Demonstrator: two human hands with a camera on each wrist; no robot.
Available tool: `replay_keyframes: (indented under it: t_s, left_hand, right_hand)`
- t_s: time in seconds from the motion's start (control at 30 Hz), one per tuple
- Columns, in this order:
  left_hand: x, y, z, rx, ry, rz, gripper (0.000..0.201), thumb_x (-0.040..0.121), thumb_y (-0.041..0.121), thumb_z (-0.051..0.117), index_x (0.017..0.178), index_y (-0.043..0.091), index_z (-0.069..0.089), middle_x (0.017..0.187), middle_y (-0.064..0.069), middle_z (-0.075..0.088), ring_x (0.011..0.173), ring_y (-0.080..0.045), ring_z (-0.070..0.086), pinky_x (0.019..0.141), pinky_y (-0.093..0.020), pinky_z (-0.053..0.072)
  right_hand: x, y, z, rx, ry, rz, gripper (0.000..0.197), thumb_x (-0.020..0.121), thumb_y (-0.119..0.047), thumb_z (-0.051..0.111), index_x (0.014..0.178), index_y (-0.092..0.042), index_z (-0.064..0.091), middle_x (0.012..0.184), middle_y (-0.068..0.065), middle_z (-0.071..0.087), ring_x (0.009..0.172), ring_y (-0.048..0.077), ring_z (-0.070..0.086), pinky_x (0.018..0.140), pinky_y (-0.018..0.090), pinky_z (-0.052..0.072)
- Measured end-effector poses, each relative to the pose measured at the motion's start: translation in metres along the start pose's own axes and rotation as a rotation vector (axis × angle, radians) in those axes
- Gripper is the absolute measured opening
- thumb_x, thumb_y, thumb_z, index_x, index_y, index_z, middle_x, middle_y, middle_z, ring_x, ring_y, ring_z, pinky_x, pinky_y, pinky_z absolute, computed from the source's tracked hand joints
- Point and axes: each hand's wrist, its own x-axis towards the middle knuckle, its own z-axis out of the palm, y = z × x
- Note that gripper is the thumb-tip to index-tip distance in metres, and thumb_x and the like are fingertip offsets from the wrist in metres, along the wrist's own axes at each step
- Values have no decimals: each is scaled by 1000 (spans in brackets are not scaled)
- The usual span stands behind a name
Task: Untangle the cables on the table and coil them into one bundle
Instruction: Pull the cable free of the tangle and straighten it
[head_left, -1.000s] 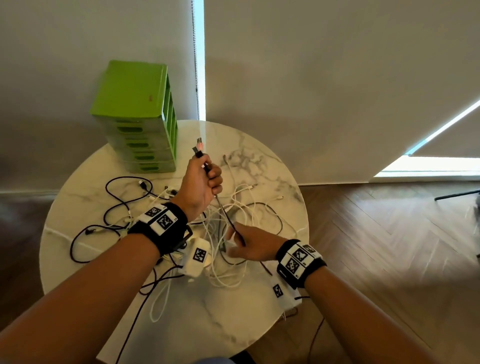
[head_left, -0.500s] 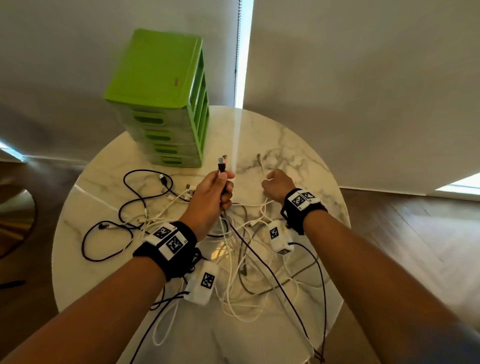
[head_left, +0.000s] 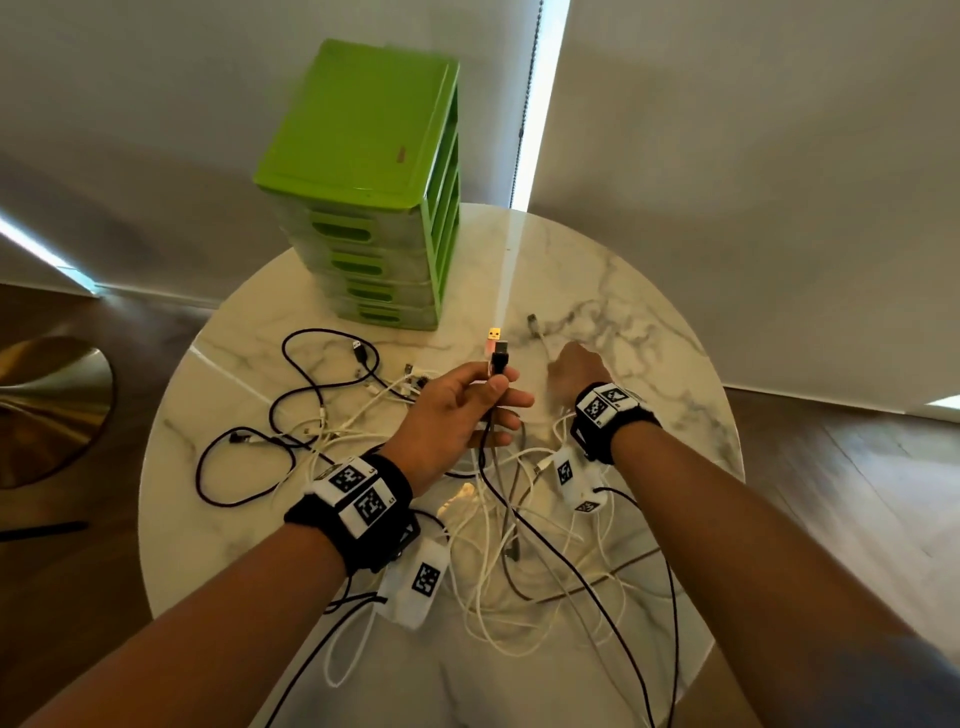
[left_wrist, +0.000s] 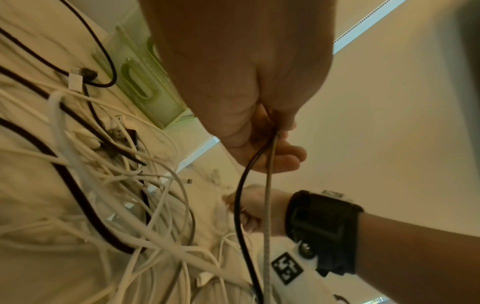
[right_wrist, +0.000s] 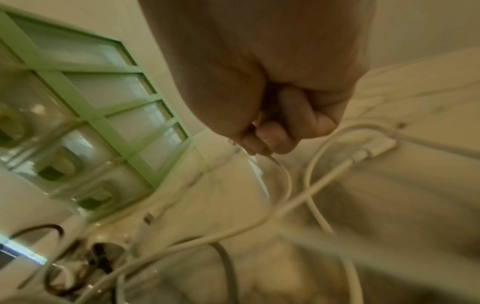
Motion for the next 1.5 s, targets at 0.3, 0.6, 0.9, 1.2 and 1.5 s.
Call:
replay_keyframes:
  t_s: [0.3,0.6,0.9,1.2,1.5]
  left_hand:
    - [1,-4,0,-89,157,69,17,111,19,38,104,14,52,82,-2,68,56,-8,42,53,-21,35]
    - [-23,20,9,-390,142,125,30,111,23,35,97,13,60,74,3,49,57,-7,34,53,-21,28]
    - [-78,21,9,61,89,193,34,109,40,40,95,13,55,65,3,39,58,-11,40,59,-26,38]
    - [-114,38,-25,100,124,339,42,111,41,24,83,17,43,69,8,48,80,-23,56,86,-37,50]
    - [-143,116,-81,-308,273,452,38,110,44,30,80,23,39,60,8,33,54,-10,25,53,-24,29]
  right_hand:
    - [-100,-33,-104,957,29,-389,10,108,-20,40,100,-14,38,71,3,54,70,26,61,76,41,57]
    - [-219,-36,-29,674,12,-546,20,109,-32,39,104,-12,40,65,0,54,57,21,58,61,51,52]
    - [-254,-48,-5,591,82,-584,17,109,-31,39,99,-16,42,65,-1,60,56,15,59,58,37,48]
    - [-245,-43,5,254,-144,-730,35,106,-46,42,91,-16,52,81,6,62,77,22,62,78,39,50]
    - [-215,-35,14,-92,-115,-609,71,88,-78,5,85,-28,55,79,-10,62,78,11,59,97,45,42]
